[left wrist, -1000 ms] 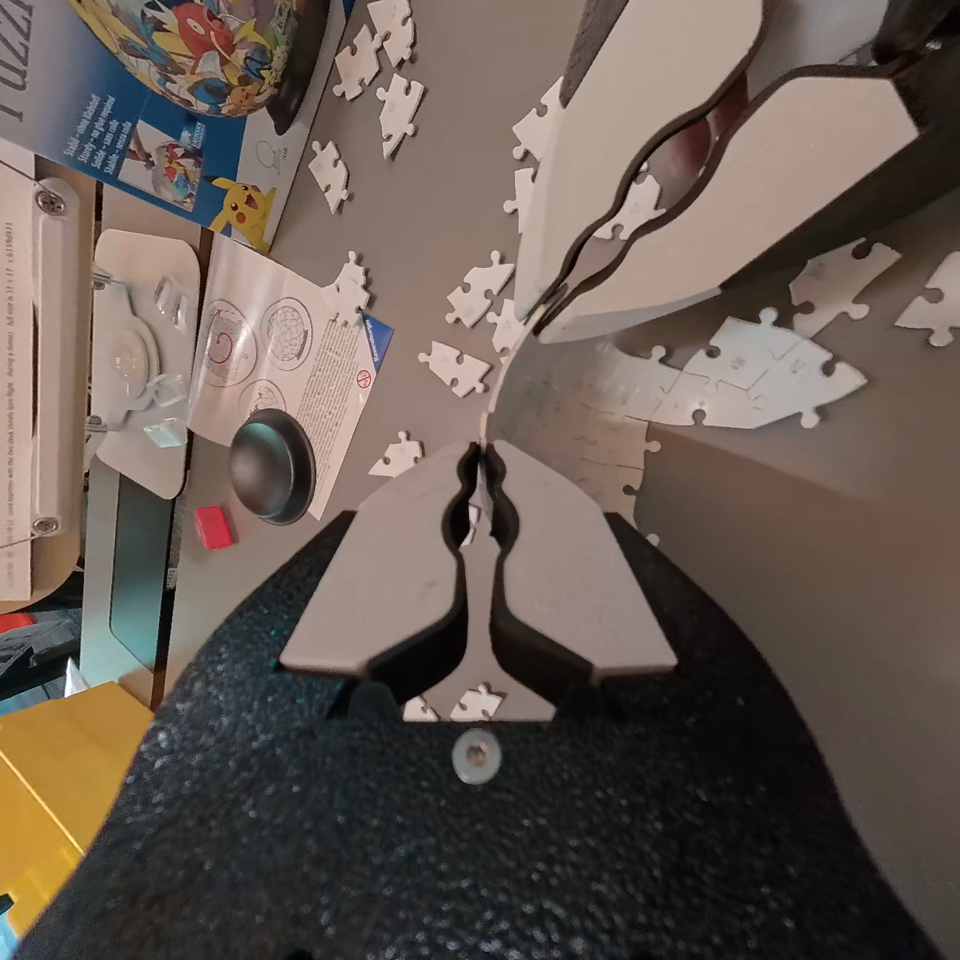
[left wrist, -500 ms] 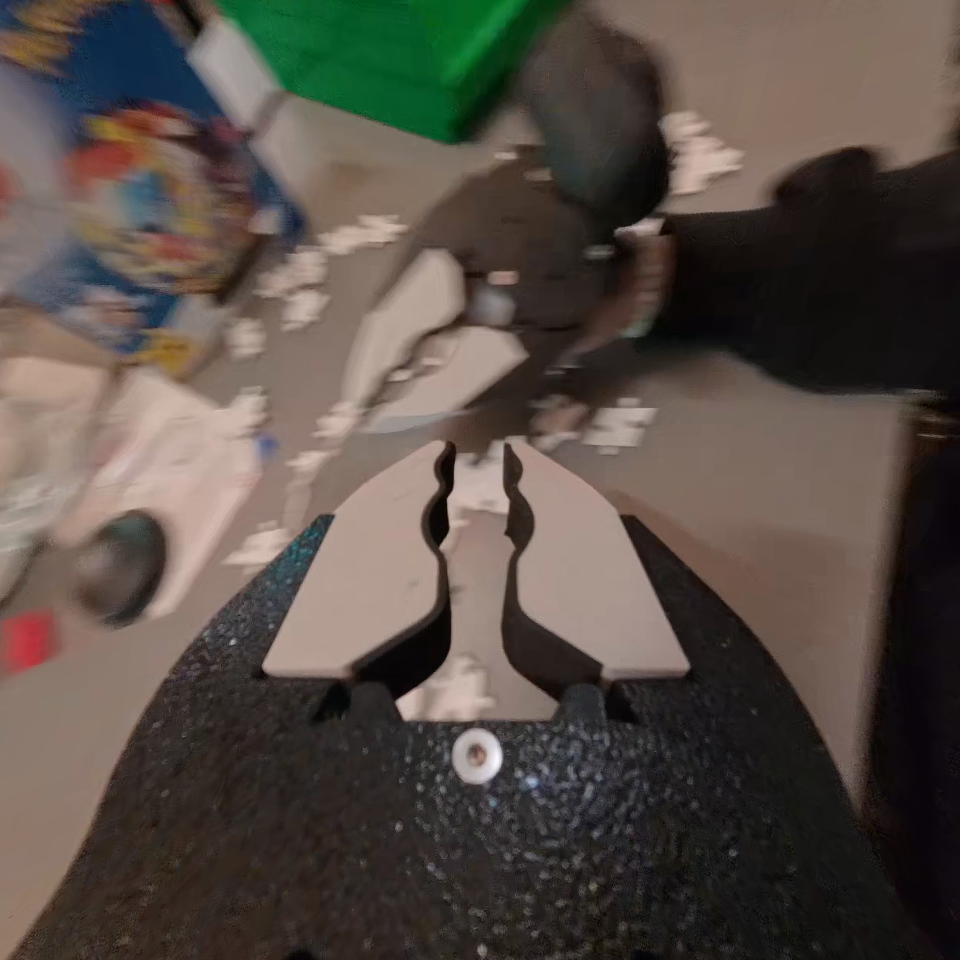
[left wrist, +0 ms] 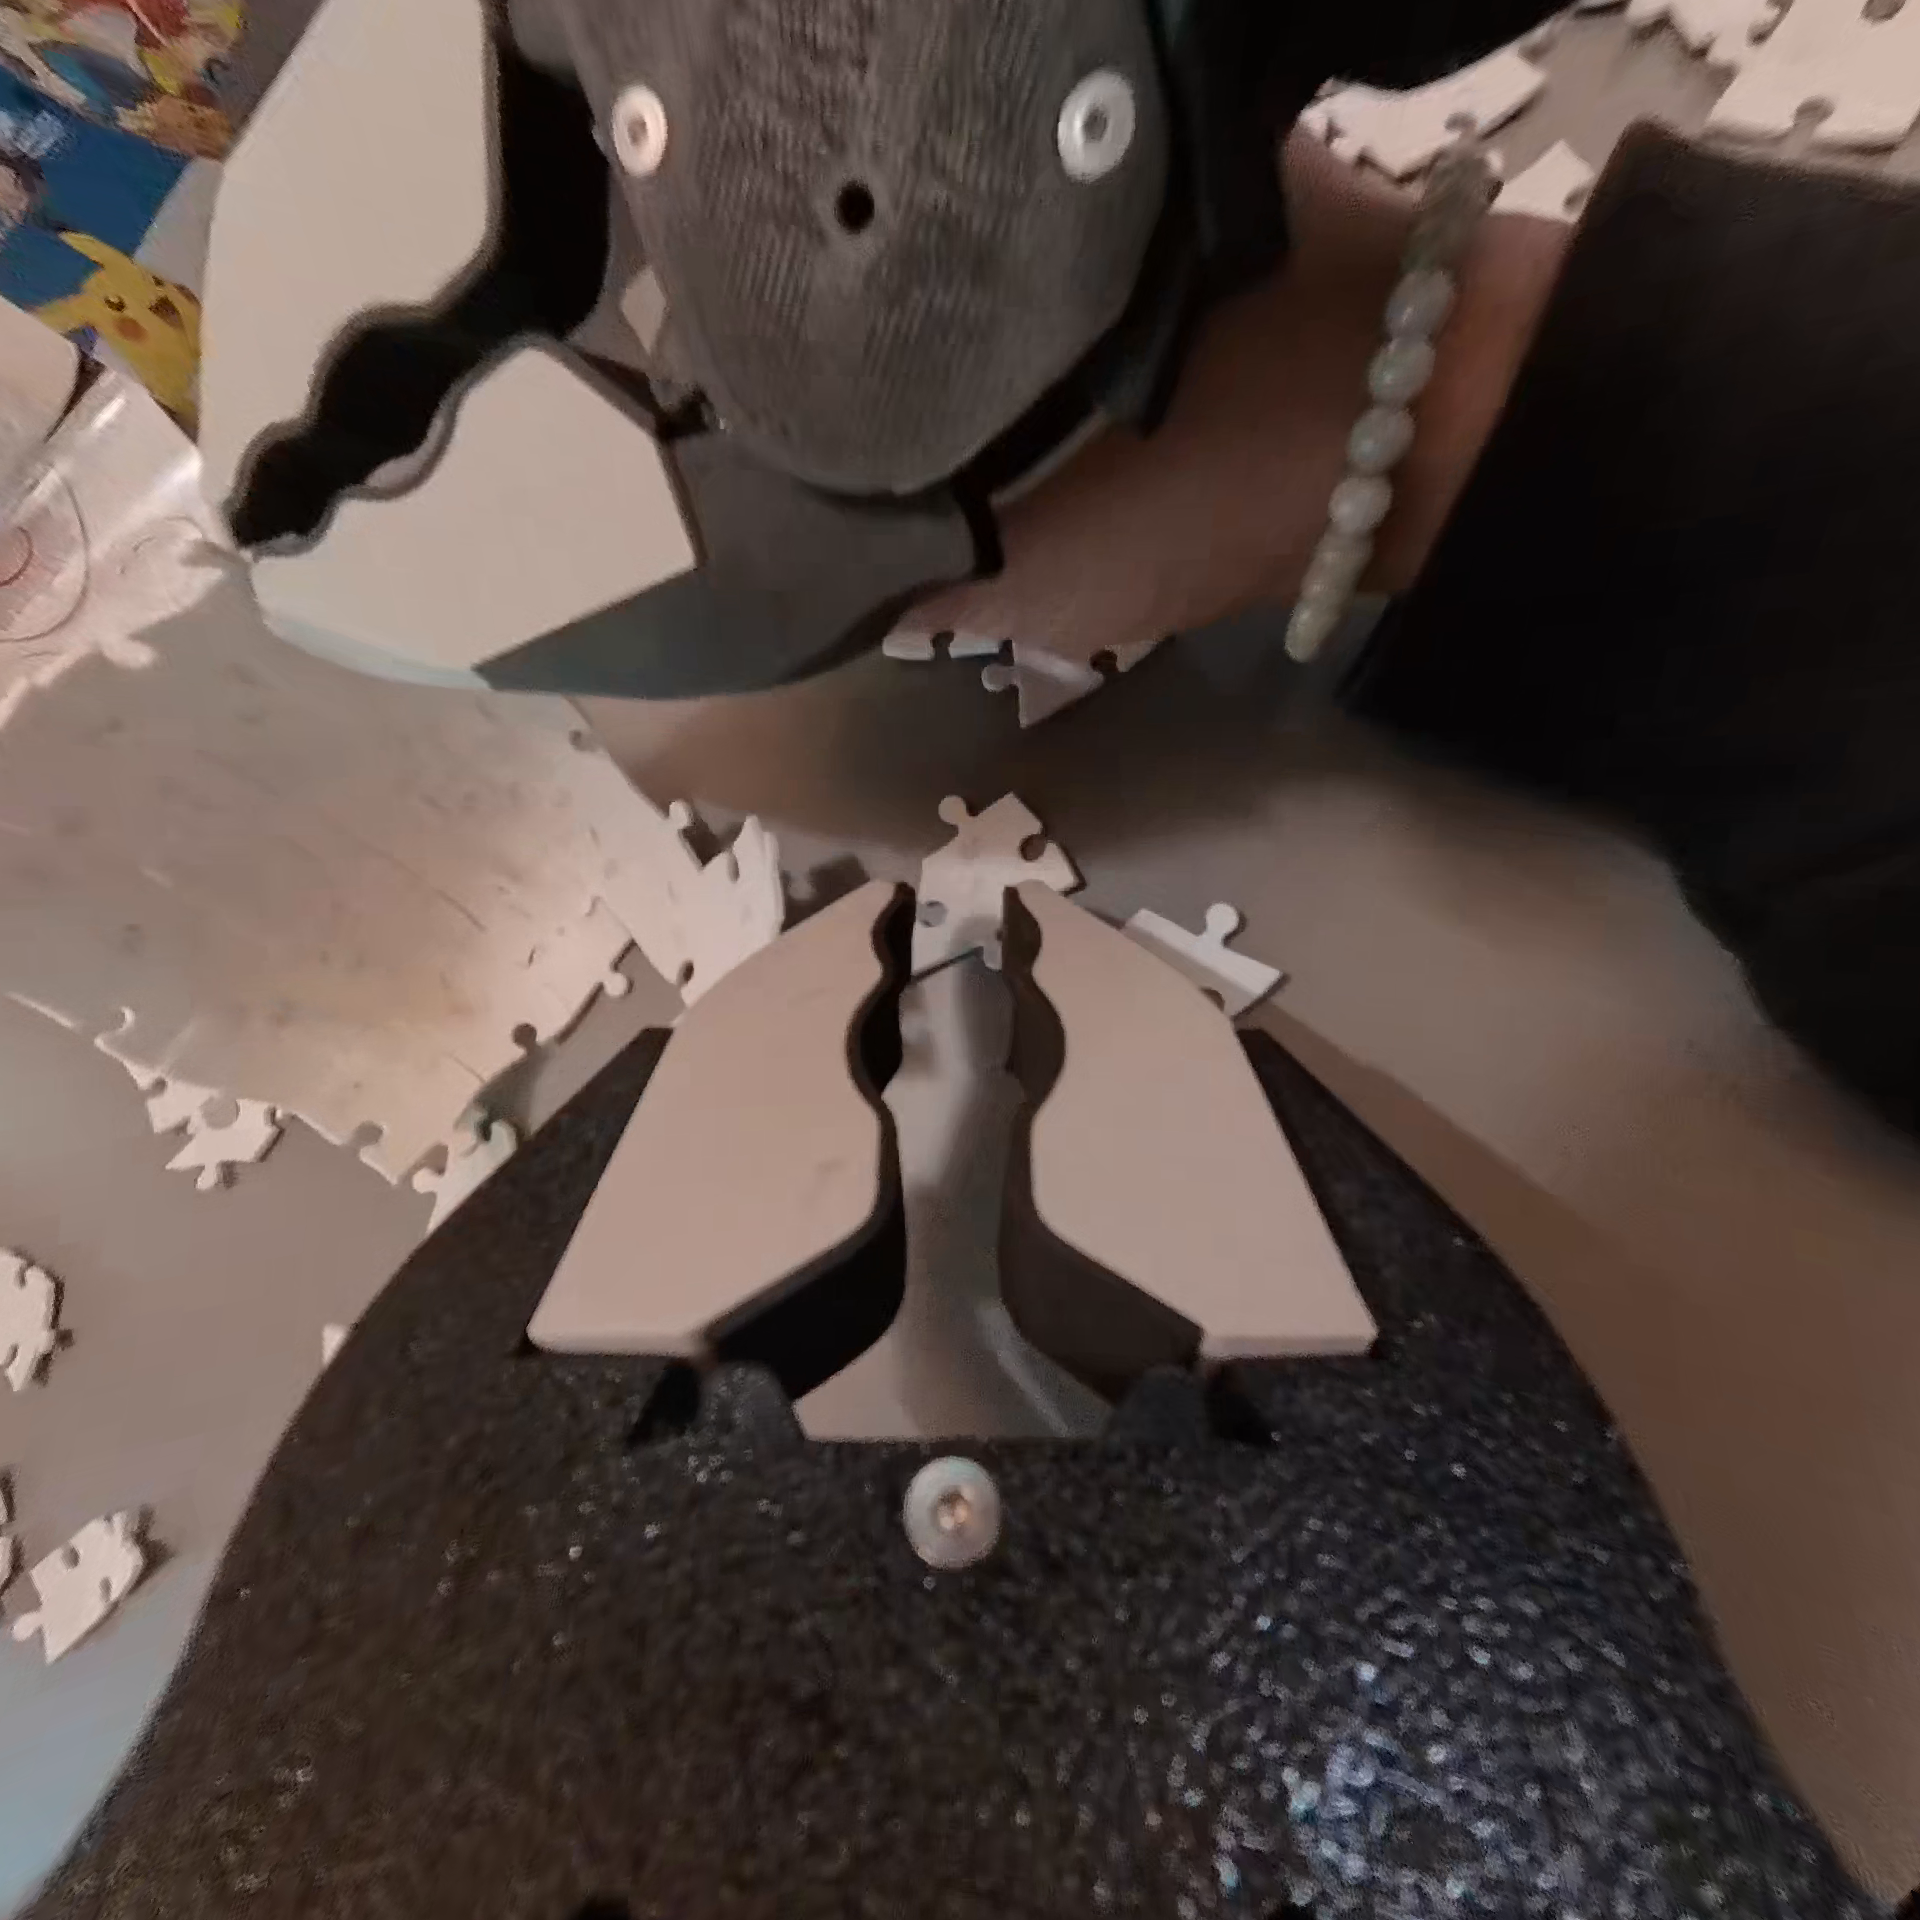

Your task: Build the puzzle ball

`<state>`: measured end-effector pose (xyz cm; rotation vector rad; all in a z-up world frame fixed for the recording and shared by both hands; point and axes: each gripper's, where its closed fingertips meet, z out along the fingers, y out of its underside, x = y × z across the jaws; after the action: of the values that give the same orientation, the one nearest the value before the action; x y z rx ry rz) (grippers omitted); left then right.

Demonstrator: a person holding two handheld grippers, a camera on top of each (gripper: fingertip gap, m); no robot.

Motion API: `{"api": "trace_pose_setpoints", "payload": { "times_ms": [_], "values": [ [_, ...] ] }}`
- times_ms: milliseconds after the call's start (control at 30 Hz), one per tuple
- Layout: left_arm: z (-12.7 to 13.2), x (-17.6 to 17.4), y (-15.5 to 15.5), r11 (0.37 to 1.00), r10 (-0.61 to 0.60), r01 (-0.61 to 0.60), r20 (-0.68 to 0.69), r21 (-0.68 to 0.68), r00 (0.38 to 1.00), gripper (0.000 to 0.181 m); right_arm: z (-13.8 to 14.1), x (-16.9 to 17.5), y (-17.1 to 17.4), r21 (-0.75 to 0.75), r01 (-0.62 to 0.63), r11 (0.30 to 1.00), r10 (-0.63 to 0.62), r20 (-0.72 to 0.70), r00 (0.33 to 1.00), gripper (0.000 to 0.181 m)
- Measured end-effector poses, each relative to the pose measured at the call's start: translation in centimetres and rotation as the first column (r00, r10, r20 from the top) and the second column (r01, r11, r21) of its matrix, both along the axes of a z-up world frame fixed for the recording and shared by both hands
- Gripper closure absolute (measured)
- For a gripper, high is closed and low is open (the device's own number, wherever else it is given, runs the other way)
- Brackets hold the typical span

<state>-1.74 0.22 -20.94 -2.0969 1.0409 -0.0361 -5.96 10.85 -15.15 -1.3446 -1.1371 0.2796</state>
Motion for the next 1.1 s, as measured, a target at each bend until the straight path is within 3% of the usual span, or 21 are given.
{"api": "trace_pose_setpoints", "payload": {
  "times_ms": [200,367,533,667,867,1100],
  "values": [
    [-1.3,-0.8,-0.4,0.996,0.065,-0.064,0.006,-0.068,0.998,0.175,0.1,0.1,0.1,0.006,0.002,1.000,-0.001,-0.004,1.000,0.177],
    [-1.6,-0.4,-2.3,0.984,0.049,-0.040,0.053,-0.172,0.997,0.181,0.2,0.1,0.0,0.013,0.001,1.000,-0.001,-0.008,1.000,0.178],
    [1.1,-0.1,-1.7,0.996,0.031,-0.016,0.166,-0.091,0.986,0.179,0.2,0.1,0.0,0.014,0.002,1.000,-0.002,-0.011,1.000,0.178],
    [0.0,0.3,-1.6,0.994,-0.021,0.027,0.056,-0.110,0.998,0.176,0.2,0.2,0.1,0.017,0.005,1.000,-0.005,-0.011,1.000,0.178],
    [-0.7,1.0,0.4,0.999,-0.037,0.037,-0.064,0.008,0.997,0.180,0.3,0.2,0.0,0.022,0.005,1.000,-0.005,-0.015,1.000,0.178],
    [-1.5,-0.9,-1.1,0.990,-0.071,0.057,-0.109,-0.129,0.992,0.181,0.3,0.2,0.0,0.024,0.003,1.000,-0.003,-0.015,1.000,0.178]
  ]
}}
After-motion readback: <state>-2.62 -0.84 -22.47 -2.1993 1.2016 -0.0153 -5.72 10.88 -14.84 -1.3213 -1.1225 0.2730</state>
